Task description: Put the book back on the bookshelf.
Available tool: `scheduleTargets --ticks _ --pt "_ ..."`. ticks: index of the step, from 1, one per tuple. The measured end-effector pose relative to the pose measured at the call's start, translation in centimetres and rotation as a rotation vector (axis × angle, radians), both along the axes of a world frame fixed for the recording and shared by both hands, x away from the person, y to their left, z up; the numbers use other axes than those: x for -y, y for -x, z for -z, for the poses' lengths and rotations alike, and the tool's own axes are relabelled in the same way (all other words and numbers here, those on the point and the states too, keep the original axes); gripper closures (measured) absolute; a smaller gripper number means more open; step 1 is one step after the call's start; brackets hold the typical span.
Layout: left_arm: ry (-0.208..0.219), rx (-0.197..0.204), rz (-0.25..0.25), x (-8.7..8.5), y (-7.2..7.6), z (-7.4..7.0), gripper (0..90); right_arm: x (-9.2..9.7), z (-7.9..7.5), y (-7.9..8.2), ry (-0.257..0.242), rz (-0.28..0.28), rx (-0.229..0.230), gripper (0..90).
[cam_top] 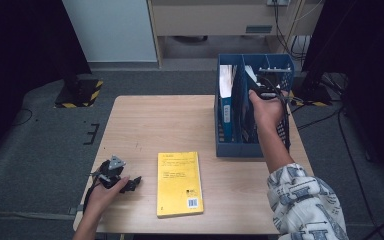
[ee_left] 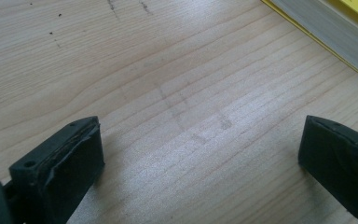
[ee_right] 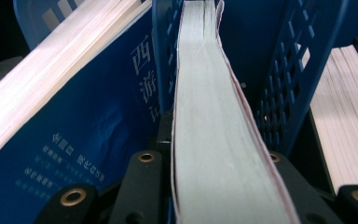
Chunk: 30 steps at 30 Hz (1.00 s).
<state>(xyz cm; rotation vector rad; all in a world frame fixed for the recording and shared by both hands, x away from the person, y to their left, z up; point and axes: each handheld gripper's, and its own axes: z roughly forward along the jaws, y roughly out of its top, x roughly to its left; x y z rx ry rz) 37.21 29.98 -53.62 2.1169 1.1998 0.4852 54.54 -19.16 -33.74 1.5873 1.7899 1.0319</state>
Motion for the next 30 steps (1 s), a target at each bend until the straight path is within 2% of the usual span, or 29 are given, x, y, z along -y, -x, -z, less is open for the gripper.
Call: scheduleTargets --ticks 7,12,30 --pt "0.003 0.002 0.0 0.0 0.0 0.0 0.0 -0.3 0.0 1.0 0.023 -0.023 -0.014 72.2" --pt "0.004 0.003 -0.002 0.1 0.0 0.0 0.0 -0.3 0.2 1.5 0.016 -0.03 -0.017 71.7" --pt "0.003 0.002 -0.001 0.1 0.0 0.0 0.0 0.2 0.0 1.8 0.001 -0.058 -0.04 69.5"
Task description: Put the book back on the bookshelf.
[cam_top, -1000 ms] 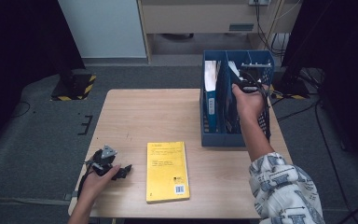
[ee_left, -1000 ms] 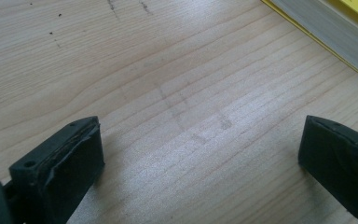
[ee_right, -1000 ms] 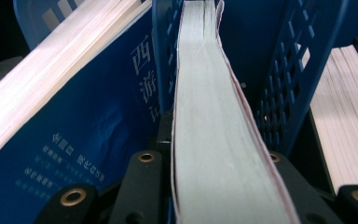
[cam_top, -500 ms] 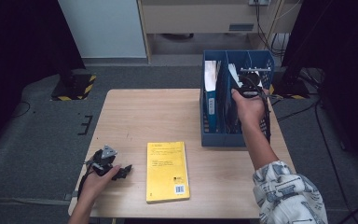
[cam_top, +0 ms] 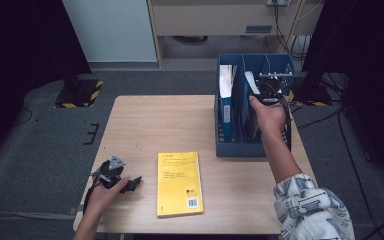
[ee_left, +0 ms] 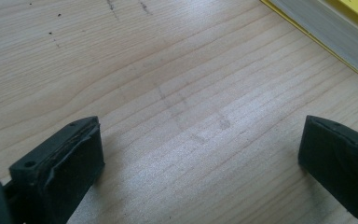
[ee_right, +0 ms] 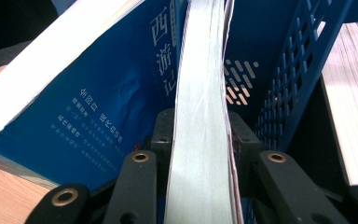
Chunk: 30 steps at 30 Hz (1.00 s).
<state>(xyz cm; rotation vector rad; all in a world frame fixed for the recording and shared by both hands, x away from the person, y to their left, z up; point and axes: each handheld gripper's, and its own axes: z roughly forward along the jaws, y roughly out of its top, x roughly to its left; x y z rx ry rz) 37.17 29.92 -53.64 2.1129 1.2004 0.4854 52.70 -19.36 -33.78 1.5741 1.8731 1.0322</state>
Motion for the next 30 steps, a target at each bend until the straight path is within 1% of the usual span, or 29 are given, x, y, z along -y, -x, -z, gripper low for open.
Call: scheduleTargets --ticks 4,7,11,15,17,19,23,27,30 --pt "0.0 0.0 0.0 0.0 0.0 0.0 0.0 0.1 0.0 0.0 -0.01 0.0 -0.006 69.3" --pt "0.0 0.0 0.0 0.0 0.0 0.0 0.0 0.2 0.0 0.0 0.004 -0.003 -0.006 71.9" --pt "0.0 0.0 0.0 0.0 0.0 0.0 0.0 0.2 -0.1 0.0 -0.003 0.006 -0.009 72.9" --pt "0.001 0.001 0.002 0.0 0.0 0.0 0.0 0.1 0.0 -0.1 -0.007 0.025 0.015 73.3" --pt "0.001 0.001 0.002 0.0 0.0 0.0 0.0 0.1 0.0 -0.2 -0.015 0.044 0.032 73.3" --pt "0.001 0.001 0.002 0.0 0.0 0.0 0.0 0.0 0.0 -0.3 -0.015 0.051 0.051 73.4" --pt "0.001 0.001 0.002 0.0 0.0 0.0 0.0 -0.1 -0.2 -0.7 -0.019 0.067 0.07 73.4" --pt "0.001 0.002 0.003 0.0 0.0 0.0 0.0 -0.2 -0.4 -1.1 -0.014 0.074 0.073 73.3" --pt "0.001 0.001 0.005 0.0 0.0 0.0 0.0 -0.4 -0.6 -1.5 -0.016 0.087 0.086 73.4"
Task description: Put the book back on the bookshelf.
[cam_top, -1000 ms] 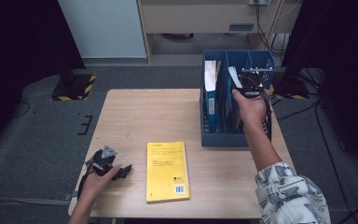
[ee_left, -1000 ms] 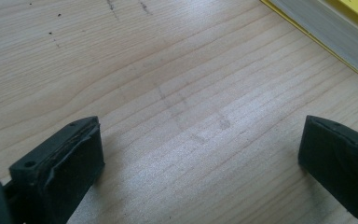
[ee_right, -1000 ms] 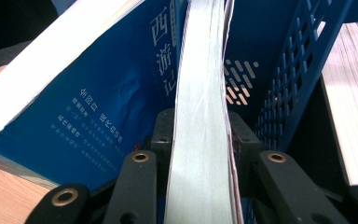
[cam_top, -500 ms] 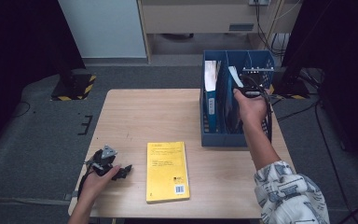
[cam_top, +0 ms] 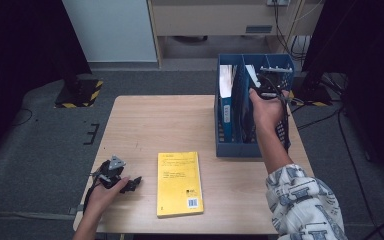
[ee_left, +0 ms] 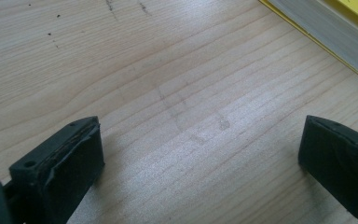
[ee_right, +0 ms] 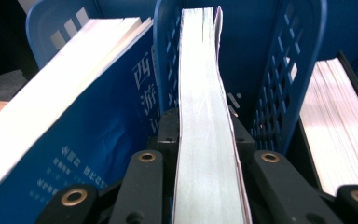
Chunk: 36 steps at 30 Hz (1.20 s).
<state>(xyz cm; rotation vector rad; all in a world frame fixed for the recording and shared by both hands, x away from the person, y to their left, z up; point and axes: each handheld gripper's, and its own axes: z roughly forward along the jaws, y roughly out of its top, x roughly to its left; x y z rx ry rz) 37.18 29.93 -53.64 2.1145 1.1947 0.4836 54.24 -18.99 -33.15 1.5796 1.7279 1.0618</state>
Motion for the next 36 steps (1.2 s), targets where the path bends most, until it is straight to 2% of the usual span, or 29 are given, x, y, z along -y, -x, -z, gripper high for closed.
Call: scheduleTargets --ticks 10,23,29,33,36 --pt "0.0 0.0 0.001 0.0 0.0 0.0 0.0 0.0 0.2 -1.0 0.01 0.022 0.017 73.4" --pt "0.0 -0.001 0.004 0.0 0.0 0.0 0.0 -0.9 1.2 -1.8 0.06 0.028 0.016 73.4" --pt "0.0 -0.002 0.006 0.0 -0.1 0.0 0.0 -0.8 1.4 -1.9 0.048 0.031 0.014 73.3" --pt "-0.001 -0.002 0.005 0.1 0.0 0.0 0.0 -0.8 1.4 -1.7 0.016 0.026 -0.007 73.0" --pt "-0.001 -0.002 0.006 0.1 0.0 0.0 0.0 -1.0 1.4 -1.6 0.018 0.015 -0.014 72.9"
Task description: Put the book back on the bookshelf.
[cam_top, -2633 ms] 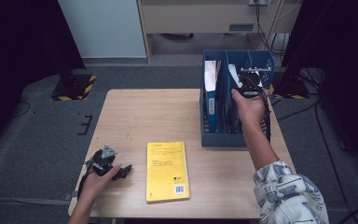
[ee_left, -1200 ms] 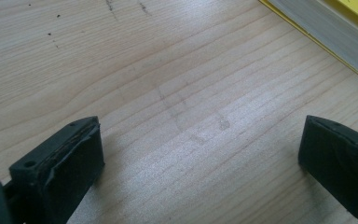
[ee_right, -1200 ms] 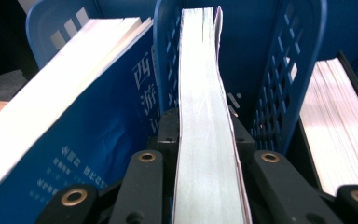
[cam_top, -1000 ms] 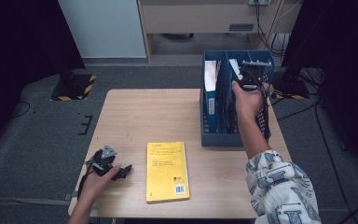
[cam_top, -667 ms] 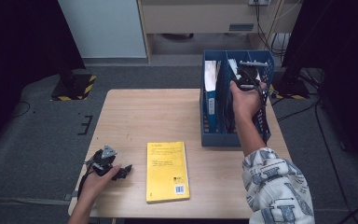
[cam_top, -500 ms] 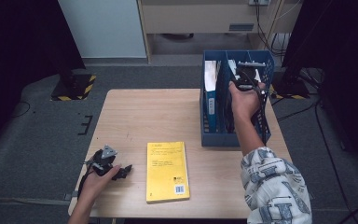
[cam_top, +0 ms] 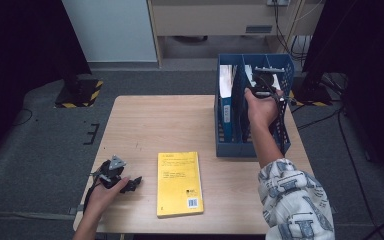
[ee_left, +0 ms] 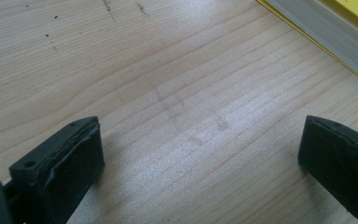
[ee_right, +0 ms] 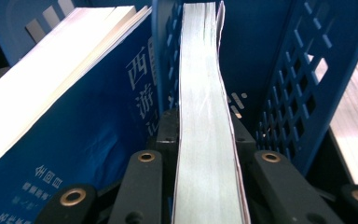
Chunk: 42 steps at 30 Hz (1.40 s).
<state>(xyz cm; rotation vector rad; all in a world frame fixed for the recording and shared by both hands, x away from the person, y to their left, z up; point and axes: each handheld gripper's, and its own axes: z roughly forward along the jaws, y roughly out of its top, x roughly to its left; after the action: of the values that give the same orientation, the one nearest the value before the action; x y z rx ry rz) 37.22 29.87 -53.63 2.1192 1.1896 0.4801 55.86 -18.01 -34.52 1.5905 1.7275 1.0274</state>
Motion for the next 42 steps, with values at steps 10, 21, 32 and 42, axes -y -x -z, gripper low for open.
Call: scheduleTargets --ticks 10,21,32,42 --pt "0.0 0.0 0.0 0.0 0.0 0.0 0.0 -0.19 0.04 0.22 -0.014 -0.017 -0.009 71.9" --pt "0.001 0.002 -0.001 0.02 -0.01 0.02 0.0 -0.1 0.22 0.68 -0.069 -0.035 -0.009 67.2" --pt "-0.002 -0.003 0.002 0.03 -0.05 -0.03 0.0 0.14 -0.04 0.77 -0.066 -0.036 -0.006 69.6" --pt "-0.002 -0.003 0.004 0.08 -0.08 -0.02 0.0 0.07 -0.48 0.44 0.037 -0.001 0.011 73.5"
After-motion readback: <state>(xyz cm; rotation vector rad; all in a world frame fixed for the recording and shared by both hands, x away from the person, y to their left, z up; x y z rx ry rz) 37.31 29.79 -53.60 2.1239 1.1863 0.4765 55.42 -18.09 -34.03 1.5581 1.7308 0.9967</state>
